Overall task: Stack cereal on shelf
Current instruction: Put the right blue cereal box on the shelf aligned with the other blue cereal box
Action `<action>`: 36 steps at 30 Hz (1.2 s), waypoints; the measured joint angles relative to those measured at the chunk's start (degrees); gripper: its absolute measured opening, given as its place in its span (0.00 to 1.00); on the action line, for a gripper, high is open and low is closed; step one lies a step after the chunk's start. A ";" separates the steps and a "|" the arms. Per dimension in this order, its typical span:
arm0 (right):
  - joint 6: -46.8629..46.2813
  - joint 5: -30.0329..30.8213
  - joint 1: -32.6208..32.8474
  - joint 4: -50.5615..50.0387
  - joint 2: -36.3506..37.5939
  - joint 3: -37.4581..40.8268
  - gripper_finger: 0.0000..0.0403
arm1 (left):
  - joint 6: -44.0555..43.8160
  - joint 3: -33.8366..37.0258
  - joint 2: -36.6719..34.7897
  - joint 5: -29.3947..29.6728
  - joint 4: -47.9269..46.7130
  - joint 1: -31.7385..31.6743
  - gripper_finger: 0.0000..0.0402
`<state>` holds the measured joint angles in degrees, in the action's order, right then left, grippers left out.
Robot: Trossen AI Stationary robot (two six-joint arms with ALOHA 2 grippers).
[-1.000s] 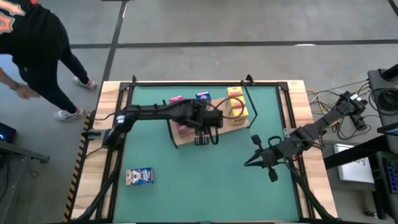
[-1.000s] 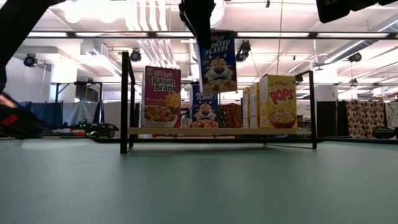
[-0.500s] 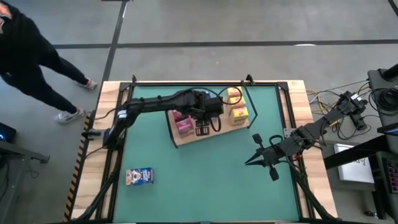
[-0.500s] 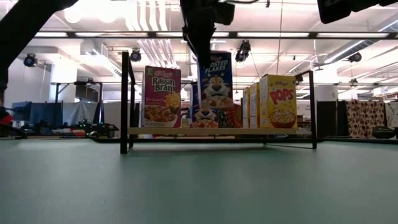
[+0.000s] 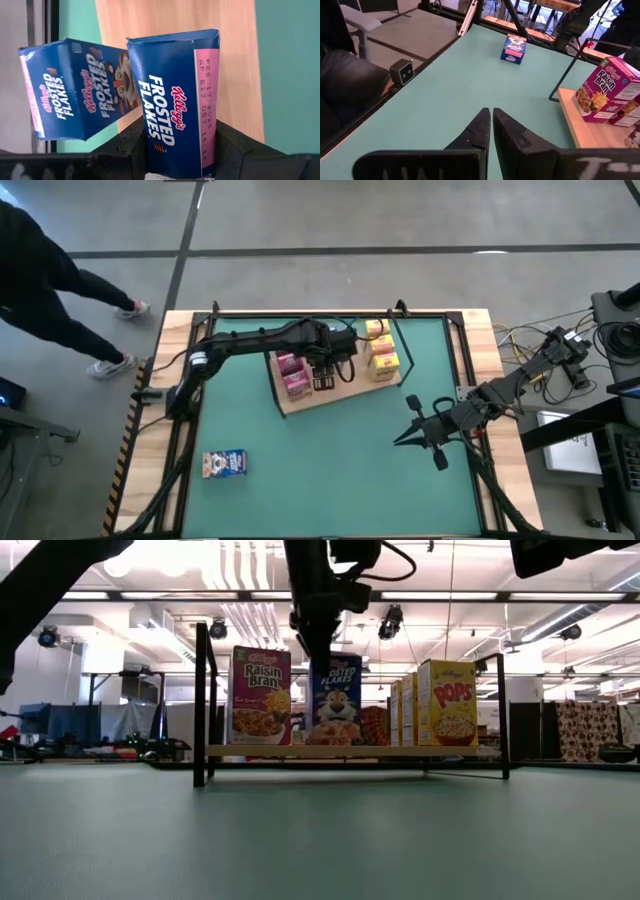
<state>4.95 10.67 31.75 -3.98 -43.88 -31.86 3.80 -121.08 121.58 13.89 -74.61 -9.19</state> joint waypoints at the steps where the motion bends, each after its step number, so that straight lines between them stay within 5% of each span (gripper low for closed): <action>1: 0.02 0.03 0.00 -0.01 0.00 0.00 0.03 | -0.59 0.04 0.00 -0.18 0.29 -0.29 0.36; 6: 0.03 1.10 0.00 -0.03 0.00 0.00 0.03 | -1.52 0.04 0.00 -4.47 2.40 -1.50 0.36; 36: 0.00 1.51 0.00 -0.23 -0.02 0.00 0.03 | 1.19 -0.90 2.45 -4.03 1.08 -1.88 0.37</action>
<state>4.95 12.19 31.75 -4.21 -43.90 -31.86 4.99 -121.97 124.03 9.86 -73.53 -11.07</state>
